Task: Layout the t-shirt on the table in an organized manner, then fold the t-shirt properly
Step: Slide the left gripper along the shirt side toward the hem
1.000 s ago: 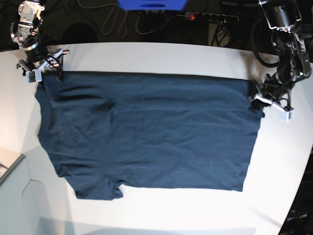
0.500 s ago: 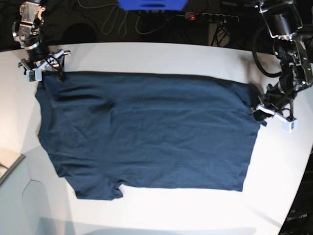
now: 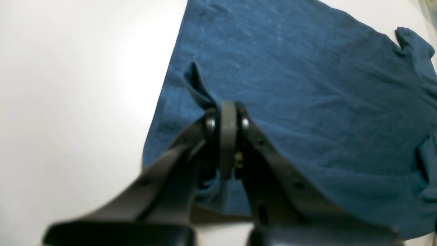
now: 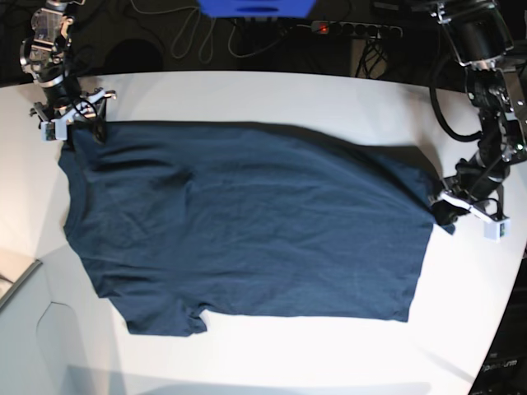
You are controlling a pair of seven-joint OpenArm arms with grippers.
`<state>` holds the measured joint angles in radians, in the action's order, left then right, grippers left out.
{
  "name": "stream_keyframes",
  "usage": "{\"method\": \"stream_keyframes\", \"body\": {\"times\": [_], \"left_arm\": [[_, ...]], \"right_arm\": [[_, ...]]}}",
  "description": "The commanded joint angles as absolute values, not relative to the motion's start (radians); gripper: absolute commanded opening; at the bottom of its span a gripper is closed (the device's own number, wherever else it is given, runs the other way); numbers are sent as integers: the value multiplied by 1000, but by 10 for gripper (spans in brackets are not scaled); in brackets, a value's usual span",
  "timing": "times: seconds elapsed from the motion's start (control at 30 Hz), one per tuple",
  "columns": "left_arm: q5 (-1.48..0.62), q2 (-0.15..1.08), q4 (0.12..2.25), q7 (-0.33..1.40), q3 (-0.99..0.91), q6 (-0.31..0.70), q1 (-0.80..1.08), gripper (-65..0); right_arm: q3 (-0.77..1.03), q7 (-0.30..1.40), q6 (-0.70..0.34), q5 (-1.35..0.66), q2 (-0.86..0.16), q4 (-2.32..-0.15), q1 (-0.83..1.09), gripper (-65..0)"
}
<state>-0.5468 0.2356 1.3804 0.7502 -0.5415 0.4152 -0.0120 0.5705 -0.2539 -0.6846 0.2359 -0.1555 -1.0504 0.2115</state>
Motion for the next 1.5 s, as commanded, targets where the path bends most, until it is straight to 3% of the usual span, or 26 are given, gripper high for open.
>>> {"method": "stream_keyframes", "body": {"times": [0.0,0.27,0.73,1.07,1.17,1.33,1.47], "left_arm": [[-562,255,1399,722,-547,418,-31,-650],[-552,268,1388,720,-545,417,-50,-650],[-552,294,951,720,-538,418,-199,-650],[-441,289,826,587,-536,418,-225,-648],[-403,286,829,590,-536,418,-226,-580],[-407,292,845,608,-545,418,-219,-359],[-407,295,917,697,-547,418,-206,-226]], "right_arm": [[573,-219,-698,252,-168,-1053,216,-250],[572,-219,-698,252,-168,-1053,216,-250],[570,-219,-698,252,-168,-1053,223,-250],[570,-219,-698,252,-168,-1053,223,-250],[570,-219,-698,252,-168,-1053,223,-250],[568,-219,-698,252,-165,-1053,223,-250],[568,-219,-698,252,-166,-1053,223,-250]]}}
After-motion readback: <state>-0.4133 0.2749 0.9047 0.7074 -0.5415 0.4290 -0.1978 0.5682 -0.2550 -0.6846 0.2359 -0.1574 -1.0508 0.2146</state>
